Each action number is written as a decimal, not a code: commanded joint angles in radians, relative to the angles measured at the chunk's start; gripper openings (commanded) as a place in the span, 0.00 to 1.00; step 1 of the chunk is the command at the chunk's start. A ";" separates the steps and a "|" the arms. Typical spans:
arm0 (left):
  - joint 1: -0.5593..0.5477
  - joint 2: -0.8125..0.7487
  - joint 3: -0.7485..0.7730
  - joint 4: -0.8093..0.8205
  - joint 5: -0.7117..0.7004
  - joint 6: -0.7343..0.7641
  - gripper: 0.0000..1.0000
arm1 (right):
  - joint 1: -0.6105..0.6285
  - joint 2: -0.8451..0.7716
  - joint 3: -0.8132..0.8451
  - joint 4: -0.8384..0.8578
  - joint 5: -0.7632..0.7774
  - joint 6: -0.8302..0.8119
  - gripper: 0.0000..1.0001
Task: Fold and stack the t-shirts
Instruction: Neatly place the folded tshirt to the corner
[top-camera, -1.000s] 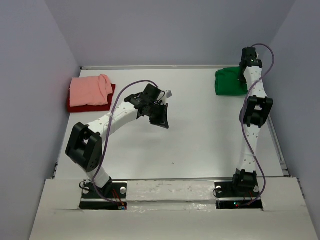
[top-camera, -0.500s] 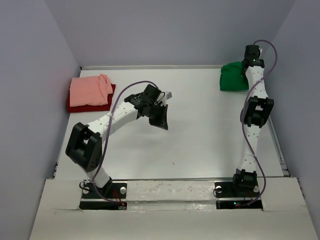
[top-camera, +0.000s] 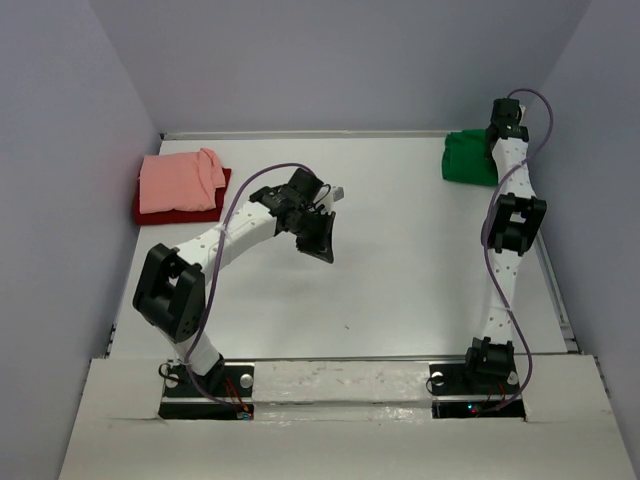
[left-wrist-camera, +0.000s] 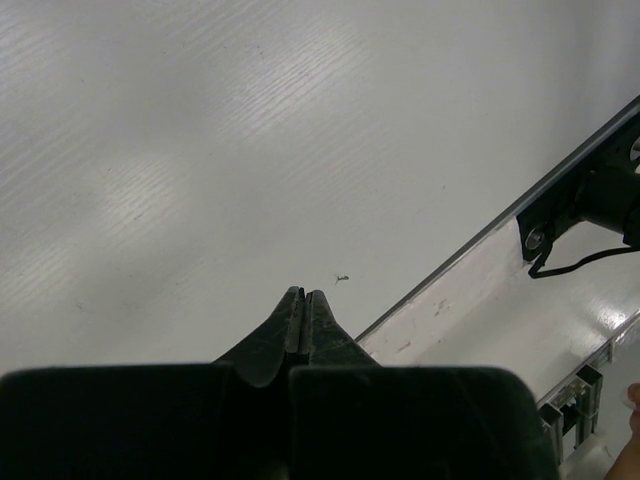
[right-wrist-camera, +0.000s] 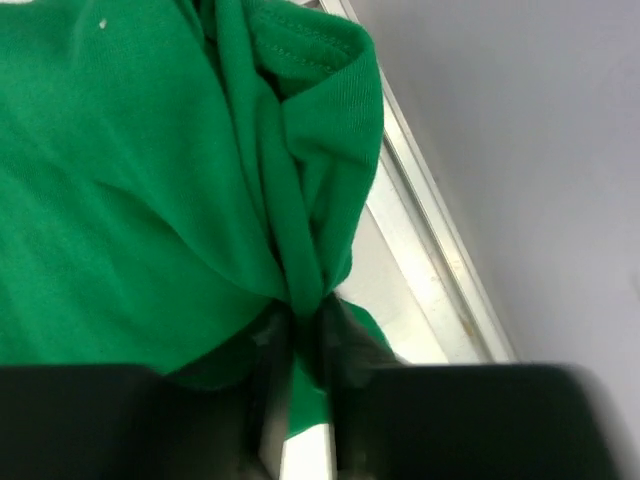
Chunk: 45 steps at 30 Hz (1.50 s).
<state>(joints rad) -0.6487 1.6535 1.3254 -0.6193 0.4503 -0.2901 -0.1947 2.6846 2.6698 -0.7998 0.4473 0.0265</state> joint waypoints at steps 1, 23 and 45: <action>-0.006 -0.009 0.054 -0.045 0.037 0.026 0.02 | -0.008 -0.011 0.055 0.059 0.013 -0.010 0.48; -0.009 -0.001 0.081 0.021 0.037 -0.032 0.02 | 0.103 -0.264 -0.175 -0.024 -0.097 0.079 0.00; -0.022 -0.089 0.003 0.155 -0.002 -0.093 0.02 | 0.135 -0.505 -0.603 -0.166 -0.382 0.288 0.00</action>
<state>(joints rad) -0.6659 1.6070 1.2942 -0.4675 0.4438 -0.3946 -0.0532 2.2555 2.0747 -0.9215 -0.0921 0.3099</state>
